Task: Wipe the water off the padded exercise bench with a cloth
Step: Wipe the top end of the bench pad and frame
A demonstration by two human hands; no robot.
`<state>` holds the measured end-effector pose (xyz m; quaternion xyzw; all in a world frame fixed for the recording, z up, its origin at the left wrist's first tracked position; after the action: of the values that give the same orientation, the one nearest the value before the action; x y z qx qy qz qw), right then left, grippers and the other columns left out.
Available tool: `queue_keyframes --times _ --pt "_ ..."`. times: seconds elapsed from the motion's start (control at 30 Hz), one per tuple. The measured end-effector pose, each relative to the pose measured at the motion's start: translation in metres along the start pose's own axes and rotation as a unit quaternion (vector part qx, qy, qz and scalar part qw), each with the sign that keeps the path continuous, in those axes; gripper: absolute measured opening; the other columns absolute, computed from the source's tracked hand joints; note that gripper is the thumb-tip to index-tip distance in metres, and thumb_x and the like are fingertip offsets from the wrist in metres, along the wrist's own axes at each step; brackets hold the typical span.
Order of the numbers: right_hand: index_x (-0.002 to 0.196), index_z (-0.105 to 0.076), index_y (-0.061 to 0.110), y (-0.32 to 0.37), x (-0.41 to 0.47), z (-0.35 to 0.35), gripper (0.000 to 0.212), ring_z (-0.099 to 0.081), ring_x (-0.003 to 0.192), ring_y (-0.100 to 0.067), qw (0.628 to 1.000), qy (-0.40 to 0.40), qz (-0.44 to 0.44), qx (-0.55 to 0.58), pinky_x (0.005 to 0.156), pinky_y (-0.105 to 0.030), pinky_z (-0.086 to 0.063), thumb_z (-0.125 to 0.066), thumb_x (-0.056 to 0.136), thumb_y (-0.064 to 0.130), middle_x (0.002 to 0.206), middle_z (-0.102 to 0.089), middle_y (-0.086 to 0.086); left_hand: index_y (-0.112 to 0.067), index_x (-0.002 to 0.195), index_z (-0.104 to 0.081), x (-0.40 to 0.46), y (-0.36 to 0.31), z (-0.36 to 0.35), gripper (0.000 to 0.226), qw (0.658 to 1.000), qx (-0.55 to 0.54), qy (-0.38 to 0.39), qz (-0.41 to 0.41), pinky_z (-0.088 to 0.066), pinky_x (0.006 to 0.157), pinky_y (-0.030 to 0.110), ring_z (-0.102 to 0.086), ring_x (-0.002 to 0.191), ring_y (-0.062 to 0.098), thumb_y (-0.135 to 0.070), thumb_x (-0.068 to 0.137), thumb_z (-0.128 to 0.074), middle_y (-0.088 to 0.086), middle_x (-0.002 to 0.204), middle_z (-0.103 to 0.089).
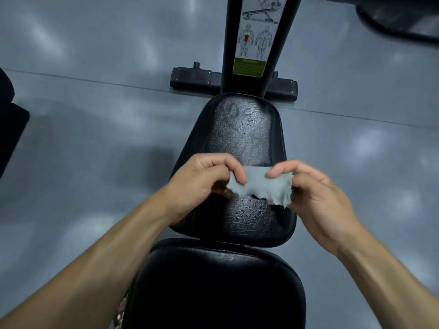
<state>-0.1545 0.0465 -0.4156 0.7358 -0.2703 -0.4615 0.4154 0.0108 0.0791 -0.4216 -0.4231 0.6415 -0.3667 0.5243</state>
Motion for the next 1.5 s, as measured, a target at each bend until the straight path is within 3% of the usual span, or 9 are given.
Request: queue_keyframes --times 0.13,0.27,0.4,0.53,0.73,0.9,1.1,1.33,1.5 --pt "0.111 -0.074 0.023 -0.014 0.008 0.005 0.029 -0.067 0.093 -0.020 0.997 -0.041 -0.044 0.048 0.081 -0.043 -0.059 -0.055 0.091 0.031 0.109 -0.070 -0.003 -0.015 0.069 -0.073 0.010 0.004 0.002 0.020 0.998 0.051 -0.029 -0.036 -0.045 0.063 0.019 -0.057 0.066 0.012 -0.032 0.075 -0.063 0.013 0.069 -0.067" --pt "0.127 -0.062 0.021 -0.022 0.020 0.008 0.046 -0.071 0.086 -0.015 0.987 -0.110 -0.056 0.106 0.089 -0.049 -0.058 -0.072 0.084 0.009 0.101 -0.068 0.000 -0.013 0.084 -0.078 0.014 0.015 -0.006 0.015 0.996 0.072 -0.027 -0.052 -0.047 0.076 0.030 -0.061 0.075 0.011 -0.026 0.087 -0.073 0.006 0.079 -0.072" --pt "0.097 -0.060 0.021 0.011 0.046 0.035 0.024 -0.066 0.068 -0.005 0.980 -0.199 -0.008 0.030 0.073 -0.036 -0.056 -0.066 0.090 -0.001 0.082 -0.067 0.005 -0.031 0.112 -0.074 0.015 0.018 0.036 0.025 0.943 0.268 -0.171 -0.096 -0.042 0.106 0.024 -0.061 0.116 0.002 -0.031 0.090 -0.064 -0.016 0.122 -0.069" --pt "0.081 -0.060 0.021 0.062 0.096 0.054 0.021 -0.057 0.063 -0.013 0.959 -0.220 0.060 -0.166 0.063 -0.036 -0.047 -0.062 0.088 0.002 0.068 -0.059 0.006 -0.026 0.150 -0.048 0.019 0.039 0.082 0.056 0.872 0.405 -0.267 -0.062 -0.024 0.121 0.031 -0.034 0.144 0.017 -0.041 0.097 -0.048 -0.005 0.158 -0.040" --pt "0.142 -0.052 0.019 0.089 0.165 0.026 0.053 -0.064 0.103 -0.019 0.838 -0.122 0.129 -0.517 0.093 -0.034 -0.053 -0.064 0.091 0.019 0.117 -0.064 0.000 -0.028 0.162 -0.023 0.018 0.067 0.077 0.059 0.824 0.490 -0.282 -0.048 -0.032 0.119 0.044 -0.029 0.151 0.021 -0.046 0.106 -0.027 -0.006 0.170 -0.018" --pt "0.127 -0.059 0.011 0.078 0.155 -0.029 0.027 -0.064 0.088 -0.014 0.801 -0.092 0.239 -0.541 0.082 -0.033 -0.054 -0.056 0.101 0.019 0.103 -0.063 0.001 -0.029 0.162 -0.024 0.018 0.065 0.077 0.058 0.818 0.493 -0.291 -0.054 -0.038 0.115 0.044 -0.031 0.150 0.018 -0.043 0.106 -0.029 -0.010 0.170 -0.018" --pt "0.125 -0.063 0.018 0.012 0.111 -0.111 0.035 -0.062 0.094 -0.027 0.712 0.180 0.272 -0.622 0.083 -0.043 -0.054 -0.052 0.093 0.010 0.109 -0.057 -0.004 -0.021 0.160 -0.032 0.019 0.062 0.076 0.058 0.811 0.498 -0.295 -0.082 -0.041 0.115 0.042 -0.038 0.147 0.022 -0.035 0.104 -0.033 -0.003 0.168 -0.025" --pt "0.118 -0.066 0.015 0.092 0.185 -0.057 0.031 -0.059 0.098 -0.031 0.700 -0.057 0.282 -0.653 0.081 -0.033 -0.044 -0.049 0.093 0.017 0.109 -0.058 -0.012 -0.021 0.160 -0.032 0.019 0.064 0.077 0.058 0.808 0.500 -0.299 -0.087 -0.039 0.116 0.041 -0.036 0.148 0.021 -0.036 0.104 -0.032 -0.004 0.169 -0.024" --pt "0.125 -0.062 0.016 0.006 0.113 -0.146 0.035 -0.058 0.092 -0.031 0.636 0.197 0.321 -0.674 0.075 -0.047 -0.053 -0.055 0.090 0.014 0.109 -0.053 -0.007 -0.011 0.155 -0.041 0.018 0.066 0.079 0.057 0.806 0.495 -0.310 -0.097 -0.041 0.116 0.041 -0.037 0.148 0.022 -0.033 0.102 -0.035 0.001 0.166 -0.031"
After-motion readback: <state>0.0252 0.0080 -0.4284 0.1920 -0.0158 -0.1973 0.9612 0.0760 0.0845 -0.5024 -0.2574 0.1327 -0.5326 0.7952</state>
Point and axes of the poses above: each hand's wrist, its own x-axis towards the middle knuckle, its own z-axis out of the back of the hand, y = z × x, the point moved 9 cm from there along x, towards the middle knuckle
